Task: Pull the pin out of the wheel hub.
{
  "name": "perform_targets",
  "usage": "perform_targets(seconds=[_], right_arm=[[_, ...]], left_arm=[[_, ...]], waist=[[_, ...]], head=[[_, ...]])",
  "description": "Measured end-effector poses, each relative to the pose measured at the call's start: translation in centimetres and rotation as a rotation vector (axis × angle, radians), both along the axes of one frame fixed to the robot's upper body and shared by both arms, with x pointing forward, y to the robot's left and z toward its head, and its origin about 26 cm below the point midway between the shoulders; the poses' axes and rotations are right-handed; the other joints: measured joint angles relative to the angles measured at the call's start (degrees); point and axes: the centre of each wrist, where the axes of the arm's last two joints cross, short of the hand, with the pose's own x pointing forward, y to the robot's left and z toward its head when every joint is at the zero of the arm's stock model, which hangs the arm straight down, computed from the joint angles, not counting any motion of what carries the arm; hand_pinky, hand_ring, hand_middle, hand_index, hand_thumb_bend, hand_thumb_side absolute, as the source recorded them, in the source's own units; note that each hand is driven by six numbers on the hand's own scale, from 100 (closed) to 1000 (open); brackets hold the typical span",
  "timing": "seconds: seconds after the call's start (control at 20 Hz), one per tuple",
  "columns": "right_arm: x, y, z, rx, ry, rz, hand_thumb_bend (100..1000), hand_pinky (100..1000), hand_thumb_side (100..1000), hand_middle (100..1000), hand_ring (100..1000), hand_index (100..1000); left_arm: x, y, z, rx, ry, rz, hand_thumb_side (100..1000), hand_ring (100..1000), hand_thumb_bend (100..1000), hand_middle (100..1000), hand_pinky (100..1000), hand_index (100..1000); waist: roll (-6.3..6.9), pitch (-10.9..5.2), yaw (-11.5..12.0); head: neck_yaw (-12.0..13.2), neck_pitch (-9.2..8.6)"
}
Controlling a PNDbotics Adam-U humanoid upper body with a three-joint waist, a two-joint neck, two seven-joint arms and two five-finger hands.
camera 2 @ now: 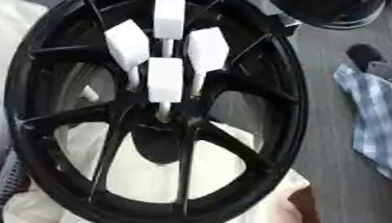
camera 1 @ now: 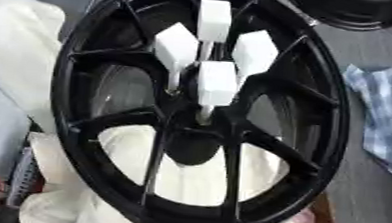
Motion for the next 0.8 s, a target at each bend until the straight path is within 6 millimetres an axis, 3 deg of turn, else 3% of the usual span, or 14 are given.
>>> perform_targets(seconds=[0.25,0.3,0.5,0.8], right_arm=[[0.5,1.0,-1.0,0.061,0.051,-0.051,100,885,302,753,873,816],[0.5,1.2,-1.2,0.07,0.06,-0.062,100,887,358,757,878,821],[0.8,1.8,-2.0,0.075,0.116,-0.091,100,892,442,758,882,818],[1.2,2.7,-2.7,0.096,0.193,-0.11,100,918,448,786,925,839]], left_arm=[[0.0,-0.2,0.1,0.0,0.004,-0.015,718,767,100,582,669,775],[0.1,-0.2,0.1,0.0,0.004,-0.016,719,767,100,582,669,775],[0.1,-0.3,0.1,0.0,0.007,-0.025,721,767,100,582,669,774],[0.1,-0.4,0.2,-0.001,0.011,-0.034,723,767,100,582,669,774]], waist=[[-0.44,-0.18,0.9],[-0.53,-0.19,1.0],[-1.02,-0.21,1.8],[-1.61,-0.27,2.7]], head=[[-0.4,0.02],[-0.5,0.03],[-0.8,0.53],[-0.8,1.03]])
